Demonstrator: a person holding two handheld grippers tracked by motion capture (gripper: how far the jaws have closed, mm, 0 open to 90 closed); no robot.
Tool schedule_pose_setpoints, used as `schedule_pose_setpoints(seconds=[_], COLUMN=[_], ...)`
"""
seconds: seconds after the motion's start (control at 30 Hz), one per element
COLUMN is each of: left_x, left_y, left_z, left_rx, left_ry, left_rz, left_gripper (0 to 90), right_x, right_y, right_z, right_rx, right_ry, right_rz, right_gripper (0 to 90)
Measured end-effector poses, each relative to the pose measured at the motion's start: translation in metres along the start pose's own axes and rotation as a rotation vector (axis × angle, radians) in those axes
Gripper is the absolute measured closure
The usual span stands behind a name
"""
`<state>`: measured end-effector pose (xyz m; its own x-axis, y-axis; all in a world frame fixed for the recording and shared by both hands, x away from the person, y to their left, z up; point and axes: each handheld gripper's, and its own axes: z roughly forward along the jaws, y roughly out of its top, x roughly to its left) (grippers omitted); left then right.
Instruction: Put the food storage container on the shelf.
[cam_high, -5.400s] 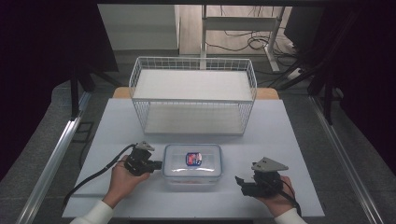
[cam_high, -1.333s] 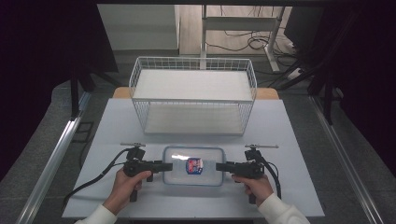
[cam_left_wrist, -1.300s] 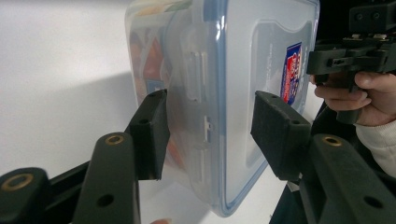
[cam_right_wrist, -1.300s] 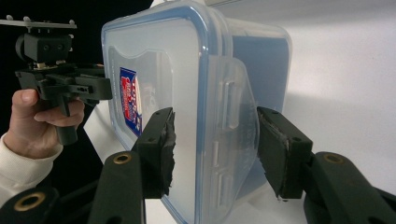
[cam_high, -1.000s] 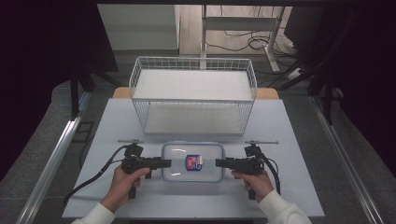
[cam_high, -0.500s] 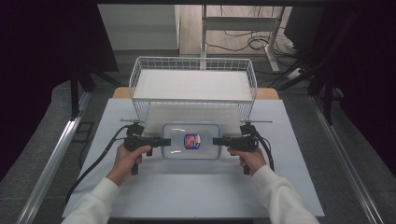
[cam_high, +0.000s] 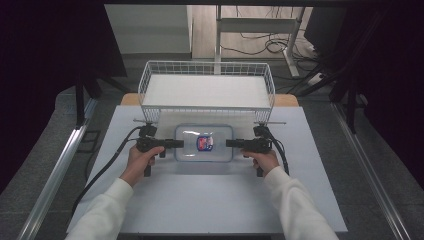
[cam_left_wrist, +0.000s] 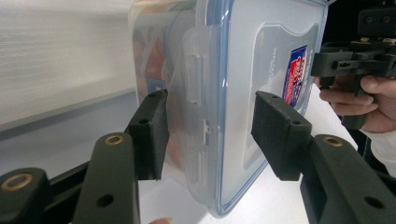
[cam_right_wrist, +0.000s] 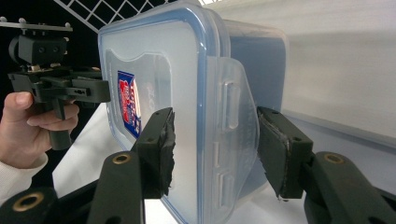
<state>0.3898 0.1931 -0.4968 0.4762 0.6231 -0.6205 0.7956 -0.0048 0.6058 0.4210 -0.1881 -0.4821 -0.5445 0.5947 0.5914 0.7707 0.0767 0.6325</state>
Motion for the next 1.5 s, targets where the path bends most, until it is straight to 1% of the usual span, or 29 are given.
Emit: schedule_pose_setpoints(seconds=[0.03,0.07,0.17,0.33,0.43,0.47,0.5,0.53,0.57,0.6,0.73,0.77,0.87,0.9,0.93,1.0,1.03,1.1,1.13,1.17,1.2,1.23,1.27,1.3,1.33,1.4,1.43,1.47,1.5], left_x=[0.002,0.002,0.004,0.008,0.011,0.012,0.012,0.013,0.013,0.015,0.017,0.018,0.020,0.021,0.019,0.018,0.017,0.015,0.013,0.009,0.003,0.003,-0.004,-0.009,-0.009,-0.015,-0.020,-0.023,-0.024], left_y=[0.000,0.000,0.000,0.001,0.002,0.003,0.003,0.004,0.004,0.004,0.005,0.005,0.005,0.005,0.004,0.004,0.004,0.004,0.004,0.004,0.002,0.002,-0.002,-0.005,-0.005,-0.012,-0.021,-0.026,-0.031], left_z=[0.001,0.003,0.006,0.009,0.010,0.011,0.011,0.012,0.012,0.013,0.016,0.018,0.019,0.019,0.019,0.019,0.017,0.012,0.009,0.006,-0.002,-0.002,-0.009,-0.012,-0.012,-0.019,-0.026,-0.029,-0.032], left_rx=[0.002,-0.001,0.015,0.000,-0.002,-0.003,-0.003,-0.012,-0.012,-0.015,-0.024,-0.027,-0.029,-0.031,-0.038,-0.044,-0.054,-0.079,-0.082,-0.092,-0.075,-0.075,-0.064,-0.063,-0.063,-0.077,-0.083,-0.080,-0.078], left_ry=[-0.004,-0.003,0.003,-0.008,-0.015,-0.014,-0.014,-0.013,-0.013,-0.014,-0.019,-0.015,-0.021,-0.013,-0.012,0.000,0.015,0.040,0.058,0.068,0.085,0.085,0.106,0.110,0.110,0.096,0.089,0.090,0.075], left_rz=[0.007,-0.005,-0.010,-0.029,-0.043,-0.056,-0.056,-0.065,-0.065,-0.074,-0.082,-0.110,-0.108,-0.089,-0.096,-0.087,-0.075,-0.047,-0.016,-0.001,0.041,0.041,0.088,0.098,0.098,0.110,0.119,0.121,0.114], left_gripper=[47.1,47.1,46.7,46.6,46.5,46.3,46.0,45.7,45.4,45.1,44.3,43.3,41.3,41.4,41.0,37.9,37.9,32.5,31.1,31.1,29.6,29.1,28.5,27.9,27.5,27.5,27.0,26.8,26.6], right_x=[-0.001,-0.002,-0.003,-0.006,-0.005,-0.003,-0.003,-0.001,-0.001,-0.001,0.000,0.002,0.004,0.006,0.009,0.011,0.011,0.014,0.020,0.020,0.027,0.027,0.036,0.040,0.040,0.047,0.055,0.058,0.061], right_y=[0.000,0.000,-0.001,0.001,0.002,0.003,0.003,0.004,0.004,0.005,0.005,0.006,0.006,0.005,0.004,0.003,0.003,0.003,0.003,0.003,0.002,0.002,0.000,-0.002,-0.002,-0.008,-0.016,-0.020,-0.025], right_z=[0.001,0.001,0.003,0.004,0.005,0.006,0.006,0.007,0.007,0.008,0.009,0.010,0.014,0.015,0.017,0.017,0.017,0.014,0.010,0.010,0.004,0.004,-0.003,-0.007,-0.007,-0.013,-0.017,-0.019,-0.019], right_rx=[0.004,0.008,0.020,0.023,0.017,0.006,0.006,-0.005,-0.005,-0.008,-0.021,-0.022,-0.015,-0.014,-0.027,-0.050,-0.050,-0.074,-0.084,-0.084,-0.087,-0.087,-0.085,-0.086,-0.086,-0.081,-0.058,-0.045,-0.034], right_ry=[-0.003,-0.005,-0.018,-0.036,-0.052,-0.077,-0.077,-0.106,-0.106,-0.121,-0.146,-0.172,-0.173,-0.196,-0.217,-0.227,-0.227,-0.247,-0.250,-0.250,-0.252,-0.252,-0.250,-0.246,-0.246,-0.249,-0.258,-0.256,-0.244], right_rz=[0.003,0.003,0.013,0.031,0.027,0.010,0.010,-0.007,-0.007,-0.004,-0.002,-0.011,-0.026,-0.047,-0.063,-0.052,-0.052,-0.074,-0.110,-0.110,-0.163,-0.163,-0.202,-0.227,-0.227,-0.266,-0.328,-0.358,-0.378], right_gripper=[48.1,48.0,47.8,47.2,46.9,46.5,46.5,46.1,46.1,45.7,45.4,45.7,42.9,42.3,39.8,37.8,37.8,37.1,37.0,37.0,36.3,36.3,36.3,36.4,36.4,38.8,44.0,47.4,50.8])
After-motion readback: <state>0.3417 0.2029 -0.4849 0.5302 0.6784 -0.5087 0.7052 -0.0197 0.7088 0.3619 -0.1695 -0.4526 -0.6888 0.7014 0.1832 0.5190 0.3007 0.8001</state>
